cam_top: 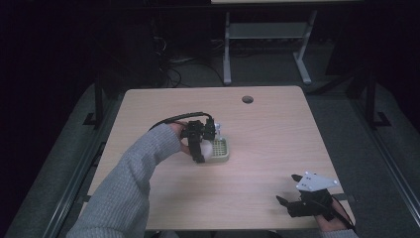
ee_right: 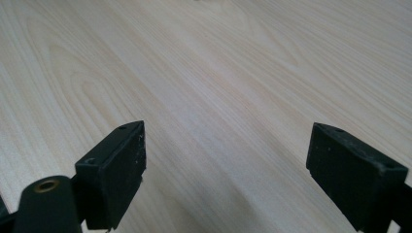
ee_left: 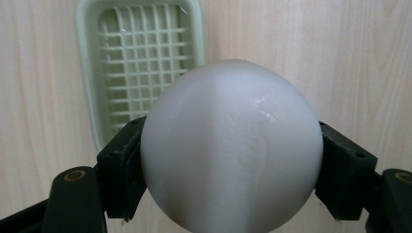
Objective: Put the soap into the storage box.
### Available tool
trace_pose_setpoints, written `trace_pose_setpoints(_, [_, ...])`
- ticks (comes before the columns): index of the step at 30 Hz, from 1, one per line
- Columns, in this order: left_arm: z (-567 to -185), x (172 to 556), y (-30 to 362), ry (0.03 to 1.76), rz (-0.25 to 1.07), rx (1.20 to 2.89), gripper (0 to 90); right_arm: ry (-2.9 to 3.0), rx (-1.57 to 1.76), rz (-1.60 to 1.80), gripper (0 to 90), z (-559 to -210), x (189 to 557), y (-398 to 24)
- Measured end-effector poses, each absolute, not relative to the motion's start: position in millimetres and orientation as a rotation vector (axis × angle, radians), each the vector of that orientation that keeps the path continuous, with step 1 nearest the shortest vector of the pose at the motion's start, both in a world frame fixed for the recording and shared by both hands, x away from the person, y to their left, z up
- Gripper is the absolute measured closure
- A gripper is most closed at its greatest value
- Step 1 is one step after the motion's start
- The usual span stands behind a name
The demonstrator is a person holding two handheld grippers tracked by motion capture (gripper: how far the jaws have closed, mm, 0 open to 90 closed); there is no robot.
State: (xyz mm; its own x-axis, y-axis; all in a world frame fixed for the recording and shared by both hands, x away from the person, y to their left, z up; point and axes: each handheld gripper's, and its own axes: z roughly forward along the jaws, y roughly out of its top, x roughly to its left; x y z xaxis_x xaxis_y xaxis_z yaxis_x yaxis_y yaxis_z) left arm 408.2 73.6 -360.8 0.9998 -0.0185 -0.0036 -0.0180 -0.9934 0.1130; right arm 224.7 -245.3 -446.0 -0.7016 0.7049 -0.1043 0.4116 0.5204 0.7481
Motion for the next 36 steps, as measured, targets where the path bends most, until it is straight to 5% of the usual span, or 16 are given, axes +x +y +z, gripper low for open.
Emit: trace_pose_setpoints(36, [-384.9, 443.2, 50.9, 0.053, -0.021, 3.030, 24.3, 2.369, 0.911, 1.015, 13.9, -445.7, 224.6, -245.4])
